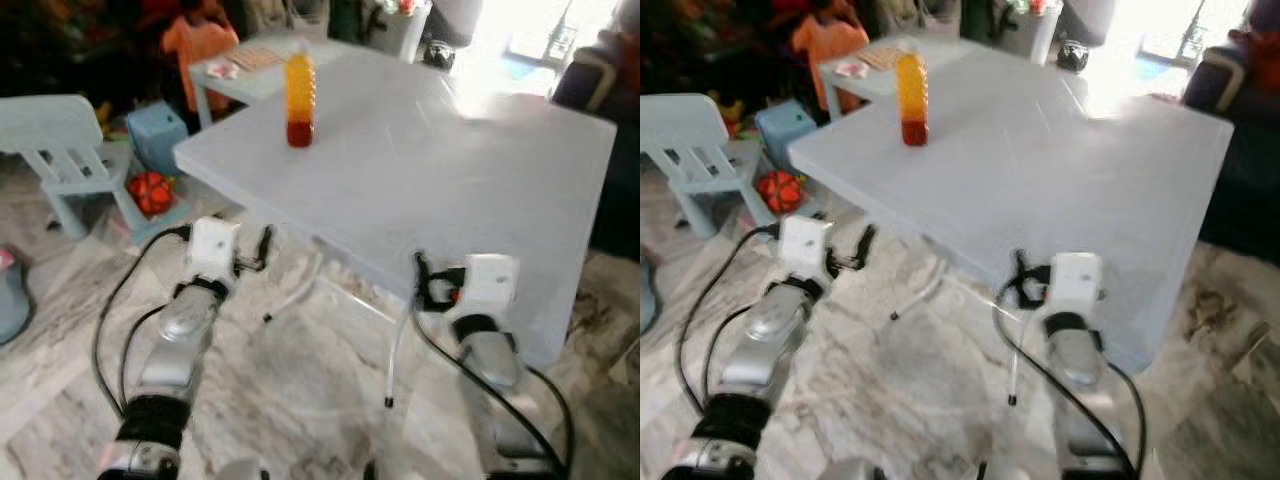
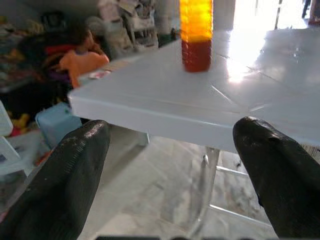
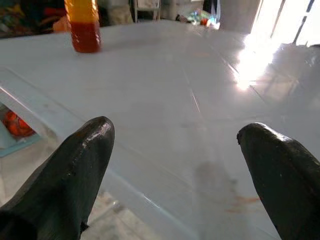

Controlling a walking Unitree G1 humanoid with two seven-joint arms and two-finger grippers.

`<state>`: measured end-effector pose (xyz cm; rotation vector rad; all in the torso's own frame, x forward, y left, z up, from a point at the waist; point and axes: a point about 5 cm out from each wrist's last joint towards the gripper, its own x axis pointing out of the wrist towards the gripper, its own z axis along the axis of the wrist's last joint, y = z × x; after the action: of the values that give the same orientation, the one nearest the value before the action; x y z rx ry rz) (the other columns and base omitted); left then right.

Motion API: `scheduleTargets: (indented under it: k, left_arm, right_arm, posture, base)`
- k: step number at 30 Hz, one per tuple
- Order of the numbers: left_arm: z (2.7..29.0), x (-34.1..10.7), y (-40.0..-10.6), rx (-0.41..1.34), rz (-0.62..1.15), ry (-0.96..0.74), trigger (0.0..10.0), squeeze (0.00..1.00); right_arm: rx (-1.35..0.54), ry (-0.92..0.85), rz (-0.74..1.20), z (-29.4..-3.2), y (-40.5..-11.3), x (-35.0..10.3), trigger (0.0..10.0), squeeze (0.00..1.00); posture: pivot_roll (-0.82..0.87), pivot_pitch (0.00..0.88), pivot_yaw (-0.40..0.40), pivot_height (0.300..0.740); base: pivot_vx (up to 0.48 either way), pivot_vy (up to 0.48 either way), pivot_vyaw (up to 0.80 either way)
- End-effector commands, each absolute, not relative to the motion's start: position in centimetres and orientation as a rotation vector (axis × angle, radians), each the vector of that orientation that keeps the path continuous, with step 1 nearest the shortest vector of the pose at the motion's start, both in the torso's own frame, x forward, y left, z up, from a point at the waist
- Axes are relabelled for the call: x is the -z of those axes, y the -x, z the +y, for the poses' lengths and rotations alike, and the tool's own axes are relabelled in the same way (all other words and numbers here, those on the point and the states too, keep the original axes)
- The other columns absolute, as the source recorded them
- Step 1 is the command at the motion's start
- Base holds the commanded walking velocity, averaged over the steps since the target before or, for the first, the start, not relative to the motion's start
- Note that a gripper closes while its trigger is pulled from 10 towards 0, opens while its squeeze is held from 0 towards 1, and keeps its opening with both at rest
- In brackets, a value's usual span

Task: Restocking fridge

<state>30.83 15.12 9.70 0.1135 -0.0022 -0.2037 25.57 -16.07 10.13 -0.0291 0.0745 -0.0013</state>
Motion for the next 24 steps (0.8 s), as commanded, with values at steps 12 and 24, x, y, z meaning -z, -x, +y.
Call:
scheduleTargets:
  k: [12,24]
  left_arm:
    - [13.28,-9.84,-30.88,0.251,-0.015,-0.124,10.0,0.00]
    - [13.27,-9.60,-30.92,0.229,0.002,-0.094,10.0,0.00]
  right_arm:
    - [0.030,0.046,0.046,-16.88,-25.79,-10.80,10.0,0.00]
    - [0.027,0.046,0.045,-16.82,-25.88,-10.84,10.0,0.00]
  posture:
    - [0.02,0.029,-0.008,0.740]
    - [0.03,0.031,-0.009,0.740]
  base:
    - [0.436,0.092,0.00]
    - [0.412,0.104,0.00]
